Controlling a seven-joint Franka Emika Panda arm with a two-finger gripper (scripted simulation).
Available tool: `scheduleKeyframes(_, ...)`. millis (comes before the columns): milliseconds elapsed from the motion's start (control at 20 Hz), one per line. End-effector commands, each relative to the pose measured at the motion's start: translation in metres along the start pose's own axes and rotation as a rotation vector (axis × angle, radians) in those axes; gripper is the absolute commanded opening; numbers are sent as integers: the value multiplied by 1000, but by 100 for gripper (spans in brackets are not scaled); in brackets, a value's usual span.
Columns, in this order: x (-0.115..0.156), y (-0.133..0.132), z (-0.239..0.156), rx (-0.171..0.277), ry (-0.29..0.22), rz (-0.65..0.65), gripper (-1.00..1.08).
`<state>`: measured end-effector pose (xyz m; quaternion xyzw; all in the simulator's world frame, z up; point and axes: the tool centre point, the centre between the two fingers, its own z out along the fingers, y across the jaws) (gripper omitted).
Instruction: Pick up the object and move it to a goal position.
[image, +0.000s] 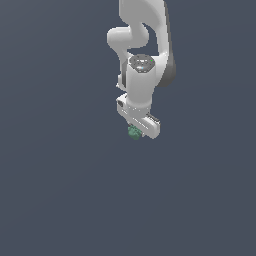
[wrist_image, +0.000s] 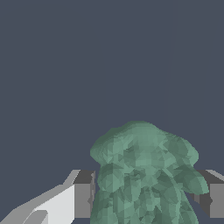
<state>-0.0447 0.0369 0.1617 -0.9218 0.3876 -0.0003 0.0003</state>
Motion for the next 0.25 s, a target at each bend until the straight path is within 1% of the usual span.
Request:
scheduleKeyframes(0, -3, 0, -5, -1, 0, 1, -100)
scheduleKeyframes(200, -4, -1, -7, -1, 0, 1, -100)
